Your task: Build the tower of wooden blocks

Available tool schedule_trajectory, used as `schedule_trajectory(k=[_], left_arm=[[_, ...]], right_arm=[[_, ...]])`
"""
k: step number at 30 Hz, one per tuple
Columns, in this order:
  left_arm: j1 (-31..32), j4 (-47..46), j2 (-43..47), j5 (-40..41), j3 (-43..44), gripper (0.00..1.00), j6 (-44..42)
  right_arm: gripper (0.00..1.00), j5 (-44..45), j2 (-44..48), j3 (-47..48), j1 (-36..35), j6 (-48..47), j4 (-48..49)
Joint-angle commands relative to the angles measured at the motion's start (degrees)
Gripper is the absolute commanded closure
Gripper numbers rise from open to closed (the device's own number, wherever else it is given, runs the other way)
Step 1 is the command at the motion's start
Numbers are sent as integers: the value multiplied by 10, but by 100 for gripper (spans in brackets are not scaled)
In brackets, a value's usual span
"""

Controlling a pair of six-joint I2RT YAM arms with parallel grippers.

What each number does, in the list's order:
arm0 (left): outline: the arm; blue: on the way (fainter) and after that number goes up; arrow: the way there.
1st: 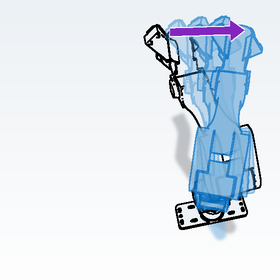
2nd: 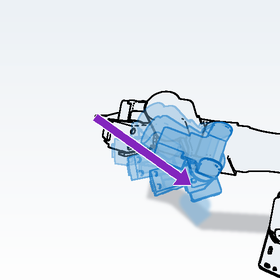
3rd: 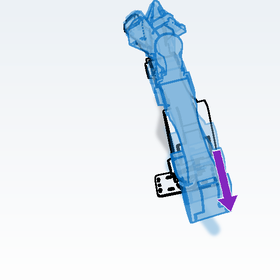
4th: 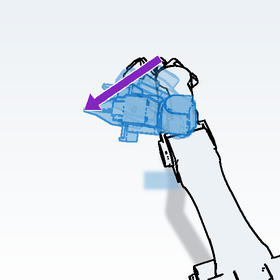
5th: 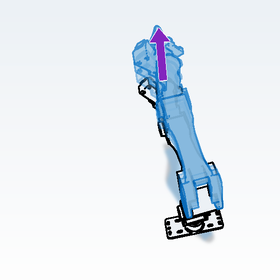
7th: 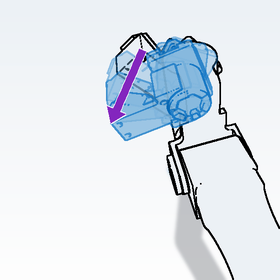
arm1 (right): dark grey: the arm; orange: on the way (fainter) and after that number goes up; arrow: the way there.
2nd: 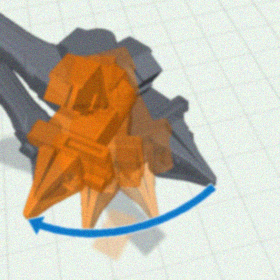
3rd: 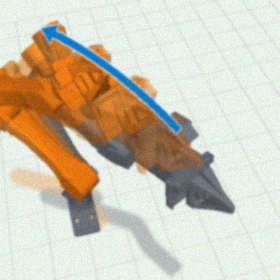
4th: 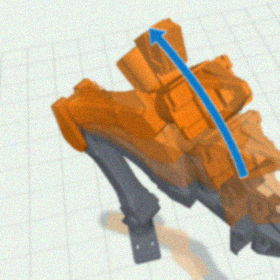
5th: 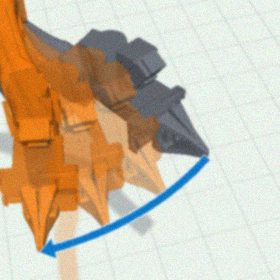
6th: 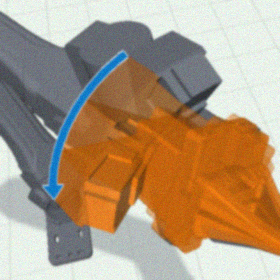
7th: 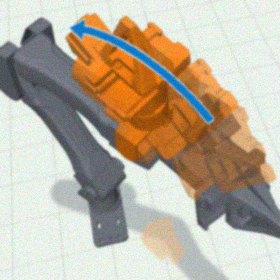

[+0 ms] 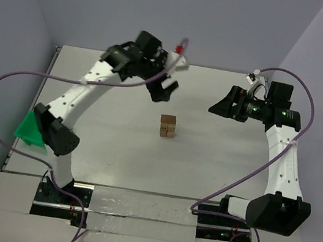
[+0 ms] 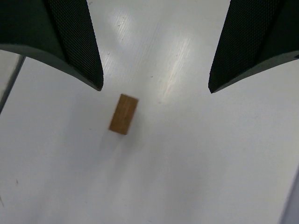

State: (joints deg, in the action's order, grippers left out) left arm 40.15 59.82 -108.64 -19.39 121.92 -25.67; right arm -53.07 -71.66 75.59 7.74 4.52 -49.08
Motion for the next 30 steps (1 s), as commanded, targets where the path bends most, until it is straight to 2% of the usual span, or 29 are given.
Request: schedule_trajectory(k=[1,3,4,9,11,15,17,22,30], left_arm=[[-134,-96,84,-60,-61,1,163],[-212,-106,116,-133,-101,1,185],[-239,-116,119,-140,-126,1,196],[-354,-172,184,-115,-286,1,232],[-377,-212,225,-78,-348,1,242],[-389,-299,275,20,-480,1,251],[-389,-323,286,55,-514,1,251],[-389,-350,292,90,-554,1,251],[-389,-366,316,80,-563,1,282]], right_arm=[[0,75,-15,28,-45,-32,-1],[0,104,-24,26,-68,-37,13],[0,120,-24,23,-70,-38,22],[0,254,-22,-29,-102,-35,138],[0,292,-21,-59,-104,-29,187],[0,336,-25,-126,-107,-7,279],[0,339,-29,-135,-107,-2,290],[0,348,-6,-148,-106,-3,294],[0,350,20,-162,-106,-2,299]])
